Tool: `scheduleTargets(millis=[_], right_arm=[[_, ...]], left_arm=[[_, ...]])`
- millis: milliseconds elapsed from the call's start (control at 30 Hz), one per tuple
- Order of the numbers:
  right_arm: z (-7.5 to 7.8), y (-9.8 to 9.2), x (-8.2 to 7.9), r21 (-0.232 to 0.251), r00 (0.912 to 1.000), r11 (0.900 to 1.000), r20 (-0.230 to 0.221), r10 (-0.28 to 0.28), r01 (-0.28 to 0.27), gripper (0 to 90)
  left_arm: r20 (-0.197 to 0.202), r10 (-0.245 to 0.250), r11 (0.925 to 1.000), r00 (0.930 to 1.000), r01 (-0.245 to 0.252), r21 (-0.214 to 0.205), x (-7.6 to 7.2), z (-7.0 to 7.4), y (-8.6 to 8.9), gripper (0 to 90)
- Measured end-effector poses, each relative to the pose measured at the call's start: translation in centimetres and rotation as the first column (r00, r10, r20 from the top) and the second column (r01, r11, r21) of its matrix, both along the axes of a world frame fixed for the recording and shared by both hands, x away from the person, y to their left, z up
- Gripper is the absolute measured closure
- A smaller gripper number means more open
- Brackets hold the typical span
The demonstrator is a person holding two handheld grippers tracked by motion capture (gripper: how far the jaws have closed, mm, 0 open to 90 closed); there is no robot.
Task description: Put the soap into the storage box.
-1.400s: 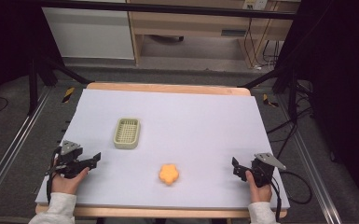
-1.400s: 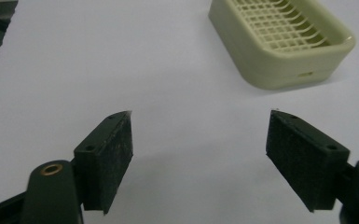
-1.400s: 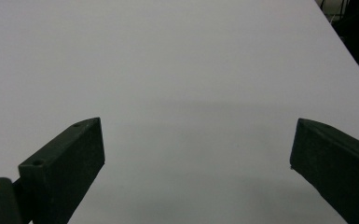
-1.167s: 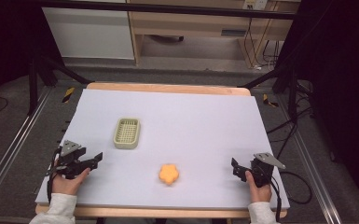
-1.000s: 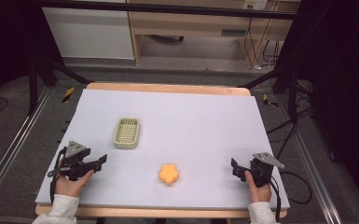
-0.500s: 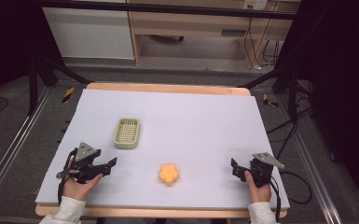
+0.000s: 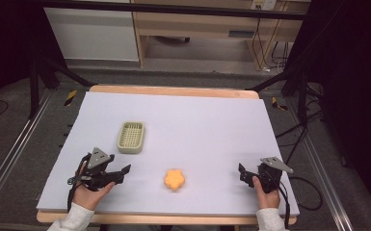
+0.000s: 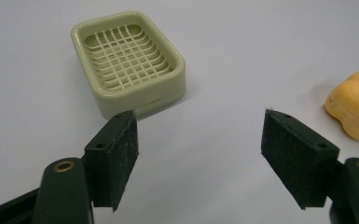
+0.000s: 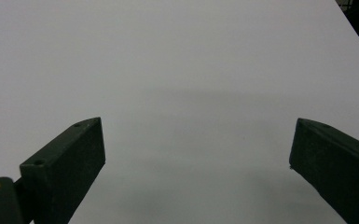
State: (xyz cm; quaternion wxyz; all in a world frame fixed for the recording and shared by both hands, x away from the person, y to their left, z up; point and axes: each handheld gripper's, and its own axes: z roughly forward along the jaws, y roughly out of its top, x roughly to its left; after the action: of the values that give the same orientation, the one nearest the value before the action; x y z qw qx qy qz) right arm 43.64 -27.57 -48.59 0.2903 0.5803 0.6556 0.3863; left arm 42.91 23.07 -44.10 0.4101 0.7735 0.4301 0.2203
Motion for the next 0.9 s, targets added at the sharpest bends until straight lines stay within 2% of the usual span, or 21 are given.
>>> scheduleTargets(millis=[400, 600, 900], right_arm=[[0.0, 0.1, 0.0, -0.002, 1.0, 1.0, -0.003, -0.004, 0.004, 3.9], [0.0, 0.2, 0.0, -0.009, 1.0, 0.9999, -0.006, -0.005, 0.005, 3.9], [0.0, 0.2, 0.0, -0.009, 0.9999, 0.9999, -0.004, -0.009, 0.009, 3.9]], left_arm=[[-0.002, -0.041, 0.999, 0.9992, 0.041, 0.017, 0.3, 0.4, -1.3, 26.7], [0.01, -0.063, 0.9978, 0.9979, 0.063, 0.021, 0.3, 1.0, -2.1, 26.8], [0.02, -0.103, 0.9942, 0.9945, 0.102, 0.033, 0.7, 2.1, -4.2, 27.2]])
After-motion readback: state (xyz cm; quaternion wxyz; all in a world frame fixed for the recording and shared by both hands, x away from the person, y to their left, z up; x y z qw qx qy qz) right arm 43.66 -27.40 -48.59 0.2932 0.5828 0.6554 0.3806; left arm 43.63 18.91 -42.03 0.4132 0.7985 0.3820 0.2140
